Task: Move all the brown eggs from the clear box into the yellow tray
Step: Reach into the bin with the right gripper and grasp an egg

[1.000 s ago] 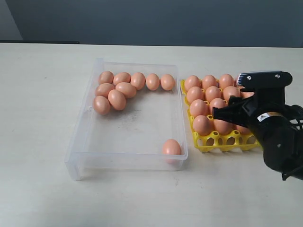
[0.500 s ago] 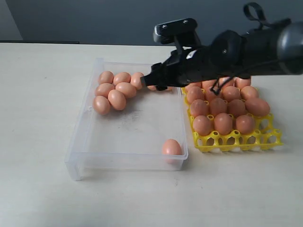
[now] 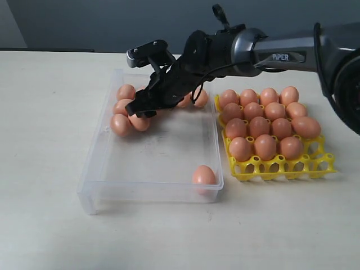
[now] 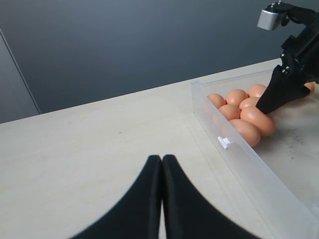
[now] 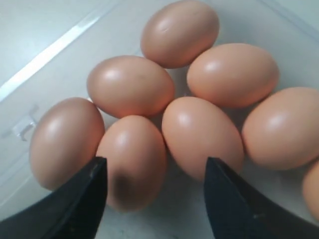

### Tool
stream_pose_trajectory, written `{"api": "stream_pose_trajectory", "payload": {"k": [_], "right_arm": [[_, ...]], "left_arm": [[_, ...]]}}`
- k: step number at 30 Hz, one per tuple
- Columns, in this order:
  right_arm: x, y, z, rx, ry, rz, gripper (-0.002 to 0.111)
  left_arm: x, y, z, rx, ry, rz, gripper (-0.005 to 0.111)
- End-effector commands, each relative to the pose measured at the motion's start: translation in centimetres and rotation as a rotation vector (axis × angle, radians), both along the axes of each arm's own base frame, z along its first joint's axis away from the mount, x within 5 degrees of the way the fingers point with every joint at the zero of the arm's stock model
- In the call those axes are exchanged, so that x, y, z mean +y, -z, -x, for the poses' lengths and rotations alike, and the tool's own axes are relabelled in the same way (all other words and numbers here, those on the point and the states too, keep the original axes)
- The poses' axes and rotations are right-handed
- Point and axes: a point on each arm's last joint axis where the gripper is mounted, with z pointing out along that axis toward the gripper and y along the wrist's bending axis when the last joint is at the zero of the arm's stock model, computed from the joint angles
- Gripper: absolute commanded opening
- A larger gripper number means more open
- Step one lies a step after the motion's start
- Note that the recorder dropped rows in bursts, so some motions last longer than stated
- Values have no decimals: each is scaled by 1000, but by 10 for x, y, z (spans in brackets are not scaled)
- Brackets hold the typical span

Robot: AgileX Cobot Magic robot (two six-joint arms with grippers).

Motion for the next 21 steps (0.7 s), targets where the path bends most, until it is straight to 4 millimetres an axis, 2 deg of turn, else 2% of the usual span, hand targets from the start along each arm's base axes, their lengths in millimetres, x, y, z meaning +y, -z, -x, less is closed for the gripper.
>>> {"api": "stream_pose_trajectory", "payload": {"k": [1, 9, 18, 21], "right_arm": [[8, 3, -4, 13, -1, -34, 56], [13, 28, -7, 62, -24, -8, 56], [13, 33, -4, 93, -34, -2, 55], [13, 32, -4, 89, -33, -2, 44]], "left_arm": [[0, -2, 0, -16, 1, 4, 0], [0, -2, 0, -16, 1, 4, 0], [0, -2, 0, -16, 1, 4, 0], [0, -2, 0, -16, 1, 4, 0]]}}
